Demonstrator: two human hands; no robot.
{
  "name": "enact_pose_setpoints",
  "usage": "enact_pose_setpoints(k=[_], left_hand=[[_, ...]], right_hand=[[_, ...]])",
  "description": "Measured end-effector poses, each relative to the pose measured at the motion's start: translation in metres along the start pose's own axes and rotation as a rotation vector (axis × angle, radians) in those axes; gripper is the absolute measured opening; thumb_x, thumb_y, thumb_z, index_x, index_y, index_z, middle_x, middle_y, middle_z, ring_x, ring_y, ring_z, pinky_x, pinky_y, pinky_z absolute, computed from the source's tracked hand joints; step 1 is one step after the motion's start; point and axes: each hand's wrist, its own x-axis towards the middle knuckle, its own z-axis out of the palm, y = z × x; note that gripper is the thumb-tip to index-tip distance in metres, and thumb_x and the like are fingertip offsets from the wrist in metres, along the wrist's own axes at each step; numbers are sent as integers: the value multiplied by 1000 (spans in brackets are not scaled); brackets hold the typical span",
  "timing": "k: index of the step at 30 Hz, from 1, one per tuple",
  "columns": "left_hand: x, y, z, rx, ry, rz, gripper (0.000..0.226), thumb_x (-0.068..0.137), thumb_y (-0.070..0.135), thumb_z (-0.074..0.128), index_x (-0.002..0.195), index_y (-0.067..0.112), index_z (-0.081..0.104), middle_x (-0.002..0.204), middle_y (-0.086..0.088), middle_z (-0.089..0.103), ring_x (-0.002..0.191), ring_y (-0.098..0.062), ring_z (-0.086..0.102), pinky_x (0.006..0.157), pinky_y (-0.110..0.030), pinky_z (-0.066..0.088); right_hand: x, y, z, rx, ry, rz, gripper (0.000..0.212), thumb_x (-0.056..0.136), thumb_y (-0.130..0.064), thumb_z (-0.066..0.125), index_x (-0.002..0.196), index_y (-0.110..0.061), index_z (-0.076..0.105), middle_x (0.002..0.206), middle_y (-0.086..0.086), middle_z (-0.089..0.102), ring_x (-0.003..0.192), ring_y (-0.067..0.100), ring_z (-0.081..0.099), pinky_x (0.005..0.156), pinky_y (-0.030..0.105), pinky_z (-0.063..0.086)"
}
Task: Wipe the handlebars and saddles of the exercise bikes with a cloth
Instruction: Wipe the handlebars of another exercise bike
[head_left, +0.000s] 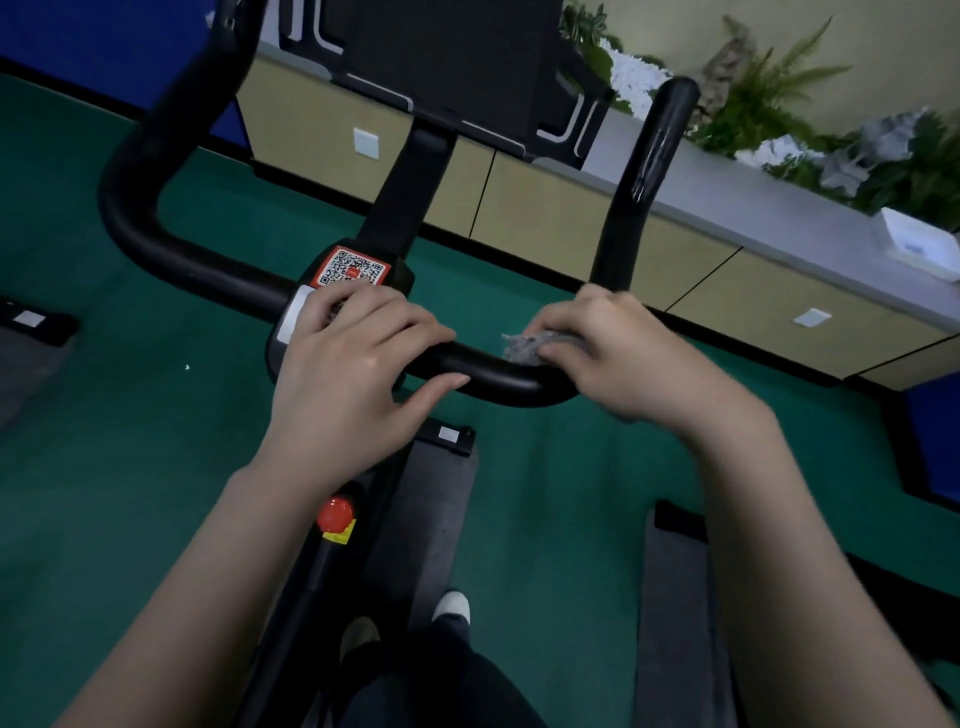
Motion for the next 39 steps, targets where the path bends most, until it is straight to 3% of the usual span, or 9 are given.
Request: enact_pose_setpoints(k=[3, 5, 7, 12, 19, 23, 27, 31, 39], left_hand=[[1, 2, -3, 11, -18, -1, 32, 90, 46, 60, 100, 19, 72, 99, 8, 68, 101, -18, 60, 100, -33, 30], [2, 3, -4, 14, -36, -1, 32, 90, 46, 60, 101, 19, 72, 99, 7, 69, 101, -19, 61, 100, -32, 30], [2, 4, -6, 8, -48, -11, 32, 90, 46, 60, 101, 18, 72, 99, 7, 69, 102, -20, 61, 101, -32, 29], [6, 16, -5, 8, -84, -42, 43, 92, 50, 53, 103, 13, 71, 97, 1, 67, 101, -24, 59, 106, -38, 27], [16, 49, 17, -43, -172, -10, 43, 91, 48, 52, 104, 10, 69, 93, -2, 66, 95, -24, 60, 109, -41, 30], [14, 51, 21, -91, -201, -59, 44, 91, 48, 50, 100, 10, 70, 88, -1, 67, 86, -25, 60, 90, -36, 36], [15, 50, 21, -146, -192, -80, 40, 90, 49, 50, 95, 15, 70, 85, 4, 67, 84, -22, 59, 84, -32, 34], [14, 50, 23, -152, -165, -82, 36, 90, 49, 52, 92, 17, 70, 83, 6, 65, 82, -20, 59, 83, -34, 35], [12, 51, 28, -119, -141, -63, 37, 93, 49, 49, 93, 18, 69, 85, 8, 65, 83, -18, 59, 81, -32, 31]], right_hand=[[29, -4, -15, -96, -284, 68, 18, 91, -9, 48, 88, -19, 62, 91, 13, 63, 81, 34, 66, 75, 45, 56], [27, 4, -16, -87, -285, 36, 17, 90, -9, 50, 86, -20, 62, 84, 9, 63, 75, 30, 66, 74, 38, 57], [8, 13, -9, -22, -99, -27, 15, 90, -8, 54, 94, -16, 67, 75, -8, 55, 72, 14, 55, 72, 13, 43], [-32, 14, 43, 184, 584, -20, 22, 84, 7, 60, 104, -2, 68, 89, -10, 56, 87, 20, 46, 79, 7, 33], [-17, 15, 35, 122, 404, -10, 20, 85, 3, 56, 96, -8, 68, 87, 2, 67, 87, 16, 39, 74, 17, 31], [-17, 19, 49, 198, 742, 27, 21, 86, 5, 55, 102, -3, 67, 93, 2, 67, 89, 18, 45, 77, 11, 33], [-20, -3, 95, 667, 1256, 373, 23, 90, -2, 51, 110, 1, 61, 101, -9, 60, 99, 26, 56, 90, 19, 44], [-6, -25, 110, 1240, 1381, 674, 22, 97, -9, 47, 113, 2, 58, 104, 14, 66, 95, 24, 62, 90, 39, 50], [-23, -39, 121, 2092, 1011, 624, 21, 99, -9, 45, 104, -5, 65, 92, 5, 73, 88, 13, 68, 73, 22, 54]])
